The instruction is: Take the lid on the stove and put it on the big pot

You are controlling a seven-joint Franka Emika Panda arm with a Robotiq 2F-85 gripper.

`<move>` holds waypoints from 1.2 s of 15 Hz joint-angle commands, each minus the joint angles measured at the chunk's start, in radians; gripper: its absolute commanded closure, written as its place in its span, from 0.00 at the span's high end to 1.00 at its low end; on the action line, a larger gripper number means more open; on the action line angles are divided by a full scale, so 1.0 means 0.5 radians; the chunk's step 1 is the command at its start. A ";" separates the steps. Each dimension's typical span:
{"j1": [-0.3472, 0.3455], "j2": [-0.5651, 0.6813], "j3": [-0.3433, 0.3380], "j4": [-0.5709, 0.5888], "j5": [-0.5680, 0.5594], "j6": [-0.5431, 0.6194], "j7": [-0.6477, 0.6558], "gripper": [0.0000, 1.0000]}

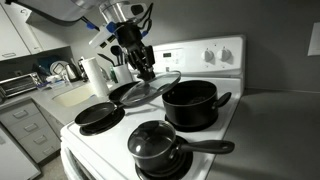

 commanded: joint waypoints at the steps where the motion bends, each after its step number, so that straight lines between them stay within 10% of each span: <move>1: -0.025 -0.004 0.021 0.004 0.005 -0.006 -0.004 0.39; 4: -0.020 0.017 0.024 0.000 0.005 -0.006 0.003 0.39; 5: -0.021 0.021 0.023 -0.001 0.005 -0.006 0.003 0.14; 18: -0.224 0.387 -0.264 0.206 0.378 0.199 -0.575 0.14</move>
